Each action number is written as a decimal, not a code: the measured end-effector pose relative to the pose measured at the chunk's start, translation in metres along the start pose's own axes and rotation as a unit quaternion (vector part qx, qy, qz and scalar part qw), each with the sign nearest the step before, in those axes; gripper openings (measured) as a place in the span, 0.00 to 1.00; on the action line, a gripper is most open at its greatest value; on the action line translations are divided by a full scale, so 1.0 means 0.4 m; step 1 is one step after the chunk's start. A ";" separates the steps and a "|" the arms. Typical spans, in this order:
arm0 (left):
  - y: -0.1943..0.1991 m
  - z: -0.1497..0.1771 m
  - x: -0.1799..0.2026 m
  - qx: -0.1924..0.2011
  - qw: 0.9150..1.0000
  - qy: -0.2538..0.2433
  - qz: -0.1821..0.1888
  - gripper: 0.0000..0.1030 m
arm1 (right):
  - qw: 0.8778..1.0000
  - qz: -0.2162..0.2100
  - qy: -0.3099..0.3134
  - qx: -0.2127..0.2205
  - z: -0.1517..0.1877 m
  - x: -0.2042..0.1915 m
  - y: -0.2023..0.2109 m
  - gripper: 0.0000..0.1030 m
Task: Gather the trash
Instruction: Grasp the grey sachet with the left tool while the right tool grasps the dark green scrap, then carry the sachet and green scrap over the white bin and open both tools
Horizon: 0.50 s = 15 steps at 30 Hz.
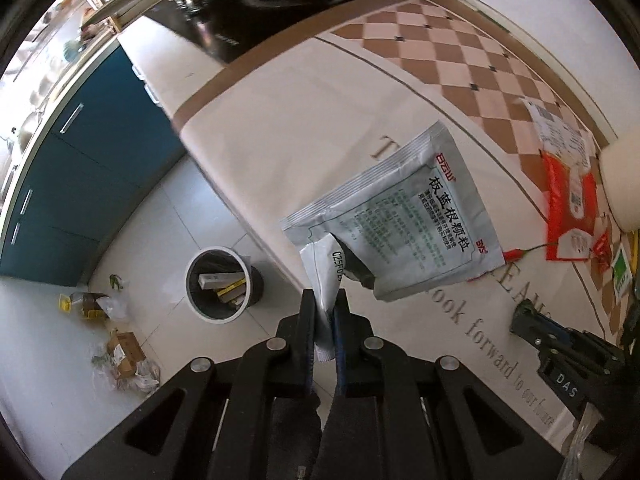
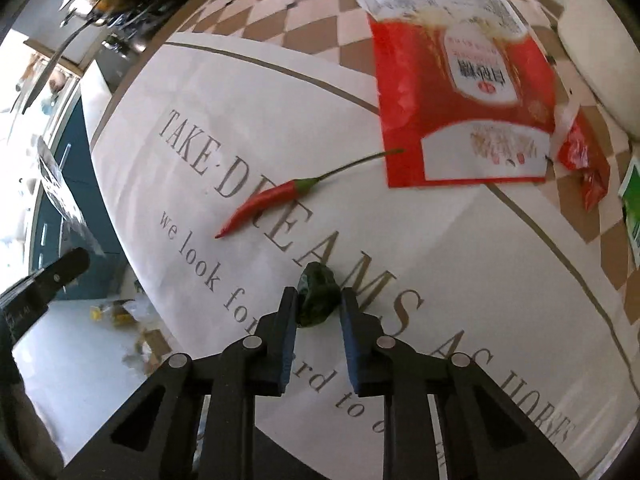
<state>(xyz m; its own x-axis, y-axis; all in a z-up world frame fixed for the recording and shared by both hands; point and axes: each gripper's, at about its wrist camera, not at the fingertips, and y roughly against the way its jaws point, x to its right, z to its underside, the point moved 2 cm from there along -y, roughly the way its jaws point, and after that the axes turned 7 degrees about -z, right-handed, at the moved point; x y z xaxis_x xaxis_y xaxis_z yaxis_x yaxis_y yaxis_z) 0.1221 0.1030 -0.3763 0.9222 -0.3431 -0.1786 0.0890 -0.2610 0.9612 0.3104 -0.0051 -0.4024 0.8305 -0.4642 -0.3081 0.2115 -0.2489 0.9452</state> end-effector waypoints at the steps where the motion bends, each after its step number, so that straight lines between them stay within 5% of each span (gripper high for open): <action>1: 0.001 0.002 -0.008 0.001 1.000 0.003 0.000 0.05 | 1.000 0.003 0.002 0.002 0.000 -0.004 0.000 0.21; 15: 0.016 0.036 -0.284 0.013 0.997 0.081 0.003 0.05 | 0.997 0.006 0.068 0.048 0.010 -0.236 0.057 0.20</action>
<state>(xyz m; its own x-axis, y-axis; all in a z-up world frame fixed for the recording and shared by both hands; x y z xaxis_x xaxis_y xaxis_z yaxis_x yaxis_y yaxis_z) 0.0125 0.1273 -0.3530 0.9718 -0.1944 -0.1335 0.0746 -0.2836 0.9560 0.2348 0.0295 -0.3523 0.8963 -0.3495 -0.2728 0.1562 -0.3271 0.9320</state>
